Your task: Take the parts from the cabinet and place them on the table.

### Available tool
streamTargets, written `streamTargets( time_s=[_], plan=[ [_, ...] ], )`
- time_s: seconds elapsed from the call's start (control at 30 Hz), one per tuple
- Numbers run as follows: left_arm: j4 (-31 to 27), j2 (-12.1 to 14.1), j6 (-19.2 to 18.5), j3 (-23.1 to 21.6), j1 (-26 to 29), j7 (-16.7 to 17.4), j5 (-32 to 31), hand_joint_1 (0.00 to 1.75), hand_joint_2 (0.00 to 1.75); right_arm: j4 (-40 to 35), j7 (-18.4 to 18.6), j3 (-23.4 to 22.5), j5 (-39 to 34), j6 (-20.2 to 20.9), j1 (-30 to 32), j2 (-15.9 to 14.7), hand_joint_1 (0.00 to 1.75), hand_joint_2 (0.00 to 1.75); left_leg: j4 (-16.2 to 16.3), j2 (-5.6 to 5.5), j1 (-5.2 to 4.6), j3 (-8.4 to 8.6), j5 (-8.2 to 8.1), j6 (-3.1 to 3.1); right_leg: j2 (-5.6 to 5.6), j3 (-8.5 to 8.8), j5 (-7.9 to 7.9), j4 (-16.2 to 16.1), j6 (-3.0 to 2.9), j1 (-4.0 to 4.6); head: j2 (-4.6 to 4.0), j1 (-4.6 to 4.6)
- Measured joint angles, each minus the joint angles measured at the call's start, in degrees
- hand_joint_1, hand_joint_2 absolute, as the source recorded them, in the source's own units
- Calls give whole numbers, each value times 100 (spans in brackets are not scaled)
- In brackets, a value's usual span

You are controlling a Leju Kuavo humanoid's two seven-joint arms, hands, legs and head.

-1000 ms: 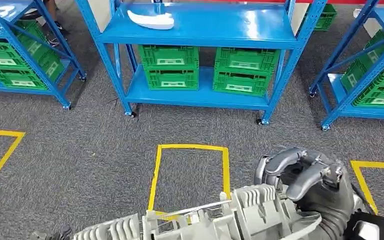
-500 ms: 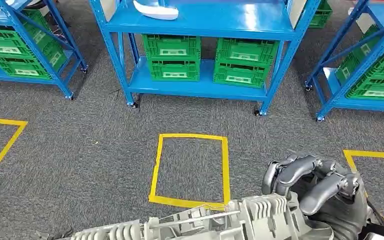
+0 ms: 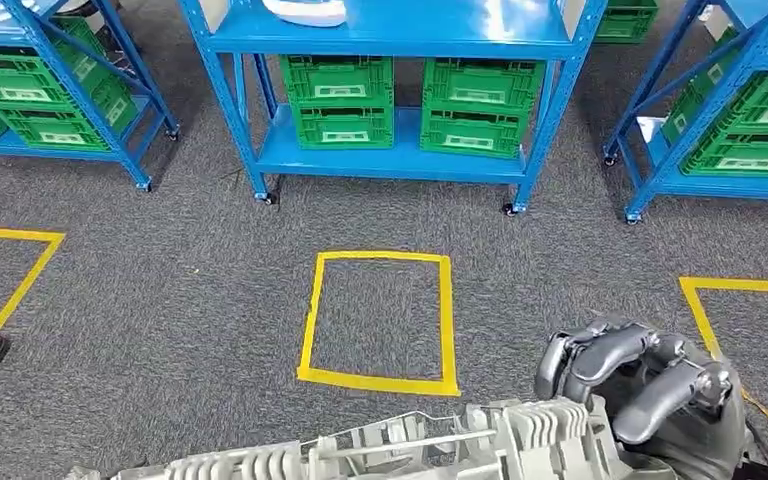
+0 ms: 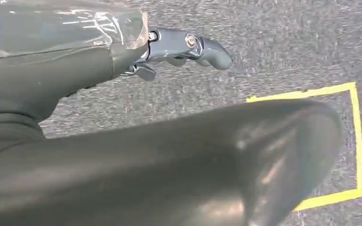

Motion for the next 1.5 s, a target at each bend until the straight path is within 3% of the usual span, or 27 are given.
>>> streamTargets(
  time_s=[0.03, 0.07, 0.17, 0.2, 0.27, 0.33, 0.4, 0.47, 0.5, 0.57, 0.63, 0.67, 0.7, 0.73, 0.8, 0.87, 0.93, 1.0, 1.03, 1.07, 1.1, 1.2, 1.23, 1.3, 1.37, 1.43, 1.5],
  plan=[
    [-28, 7, -11, 9, -12, -15, -7, 0, 0, 0, -20, 0, 2, 7, -1, -2, 175, 175, -478, -47, -32, 296, -174, 69, -1, -26, 38, 1, 40, 12, 0, 7],
    [-42, 2, -20, 24, -33, -39, -9, 0, 0, 2, -42, 0, 9, 7, -11, -4, 175, 175, -681, -48, -56, 363, -210, 75, -12, -45, 92, 2, 80, 8, 0, 13],
    [-52, 7, -46, 87, -54, -55, -20, 0, 0, 2, -70, 0, 18, 9, -17, -9, 175, 175, -707, -43, -119, 281, -114, 155, -16, -127, 238, -39, 211, -32, 0, -2],
    [-68, -2, -46, 98, -54, -59, -22, 0, 0, 2, -70, -11, 18, 9, -20, -18, 175, 175, -817, 3, -40, 258, -3, 216, -19, -175, 172, 12, 200, -37, 0, 15],
    [-68, -9, -48, 103, -89, -72, -24, 0, 0, 0, -65, -13, 17, 11, -41, -33, 175, 175, -807, 15, -66, 123, 122, 294, -5, -386, -310, 464, 120, -21, 0, 42],
    [-66, -17, -46, 111, -92, -76, -26, 0, 0, 0, -59, -13, 20, 35, -57, -35, 175, 175, -769, 19, -92, -49, 223, 300, -4, -640, -835, 1401, 87, -22, 0, 42],
    [-66, -22, -44, 114, -96, -76, -28, 0, 0, 2, -59, -13, 20, 46, -67, -37, 175, 175, -706, 30, -109, -227, 316, 299, -5, -615, -801, 1847, 196, -24, 0, 44],
    [-66, -24, -44, 116, -100, -76, -28, 0, 0, 0, -59, -11, 20, 48, -77, -37, 175, 175, -620, 30, -110, -399, 387, 283, -5, -174, -467, 1357, 311, -22, 0, 50],
    [-66, -28, -44, 116, -100, -76, -28, 0, 0, 0, -59, -13, 20, 50, -99, -37, 175, 175, -556, 26, -109, -491, 417, 266, -6, 209, -366, 815, 315, -23, 0, 50],
    [-66, -39, -44, 124, -102, -79, -28, 0, 0, -4, -59, -11, 24, 55, -133, -39, 175, 175, -426, 23, -141, -622, 460, 210, 0, 787, -630, -96, 192, 24, 0, 41],
    [-66, -37, -44, 138, -102, -81, -28, 0, 0, -11, -59, -13, 28, 68, -145, -44, 175, 175, -440, 21, -119, -663, 578, 140, 5, 687, -600, -43, 157, 46, 0, 53],
    [-68, -37, -41, 140, -99, -81, -28, 0, 0, -11, -59, -11, 35, 70, -140, -44, 175, 175, -446, 15, -122, -678, 633, 112, 4, 645, -558, -32, 92, 57, 0, 28],
    [-70, -22, -35, 153, -98, -83, -28, 0, 0, -11, -57, -11, 35, 70, -147, -44, 175, 175, -424, -1, -113, -740, 613, 82, -18, 552, -476, -64, 26, -34, 0, 55],
    [-70, -33, -28, 157, -86, -83, -28, 0, 0, -11, -55, -11, 37, 70, -155, -42, 175, 175, -331, -13, -104, -794, 367, 28, -24, 505, -413, -58, -33, -21, 0, 44],
    [-70, -26, -28, 162, -85, -83, -28, 0, 0, -13, -52, -11, 37, 70, -156, -39, 175, 175, 332, -15, -48, -915, -352, -53, -27, 374, -276, -50, -73, -14, 0, 11],
    [-70, -24, -28, 162, -87, -83, -31, 0, 0, -11, -39, -11, 37, 70, -158, -37, 175, 175, 1131, -14, -15, -1034, -716, -100, -31, 213, -154, -30, -65, -3, 0, 11],
    [-70, -24, -22, 160, -89, -83, -33, 0, 0, -13, -9, -13, 42, 70, -164, -24, 175, 175, 1259, -14, 5, -839, -399, -106, -30, 25, -30, 7, -48, -3, 0, 9],
    [-72, -22, -9, 160, -92, -83, -28, 0, 0, -26, 7, -15, 55, 72, -165, -13, 175, 175, 535, -17, 5, -240, -10, -74, -18, -135, 81, 38, -22, -2, 0, 7],
    [-74, -13, -9, 157, -98, -83, -22, 0, 0, -42, 11, -22, 61, 72, -166, -2, 175, 175, -4, -28, 1, 163, -55, -38, -5, -165, 137, 43, -1, -2, 0, 4],
    [-87, -9, -7, 149, -106, -81, -17, 0, 0, -66, 15, -33, 72, 76, -171, 9, 175, 175, -575, -27, -32, 512, -312, 3, -5, -191, 181, 48, 49, 33, 0, 11],
    [-103, -4, -2, 144, -107, -81, -9, 0, 0, -79, 15, -44, 83, 76, -184, 9, 175, 175, -757, -32, -44, 588, -379, 17, -18, -202, 239, 34, 88, 18, 0, 20],
    [-114, -7, 18, 135, -108, -68, -24, 0, 0, -92, -9, -79, 116, 85, -193, 22, 175, 175, -758, -20, -106, 404, -185, 155, -18, -235, 455, -59, 218, -2, 0, 4],
    [-114, -20, 50, 131, -124, -68, -50, 0, 0, -94, -50, -109, 160, 85, -187, 20, 175, 175, -810, 42, -49, 352, -59, 213, -11, -333, 305, 22, 188, -22, 0, -2],
    [-105, -18, 77, 120, -148, -68, -81, 0, 0, -94, -125, -175, 192, 87, -200, 11, 175, 175, -809, 34, -65, 141, 117, 284, -9, -535, -419, 661, 52, -7, 0, 44],
    [-72, -26, 77, 98, -167, -74, -87, 0, 0, -90, -166, -210, 155, 92, -197, -11, 175, 175, -784, 42, -88, -74, 282, 297, -8, -677, -857, 1539, 58, -3, 0, 46],
    [-44, -33, 77, 79, -185, -79, -98, 0, 0, -85, -184, -240, 138, 96, -197, -39, 175, 175, -732, 51, -107, -289, 411, 298, -8, -592, -689, 1882, 182, -5, 0, 46],
    [-22, -35, 74, 76, -193, -87, -98, 0, 0, -83, -194, -260, 125, 94, -198, -52, 175, 175, -643, 53, -114, -550, 547, 275, -8, -82, -313, 1386, 287, -2, 0, 44]
  ],
)
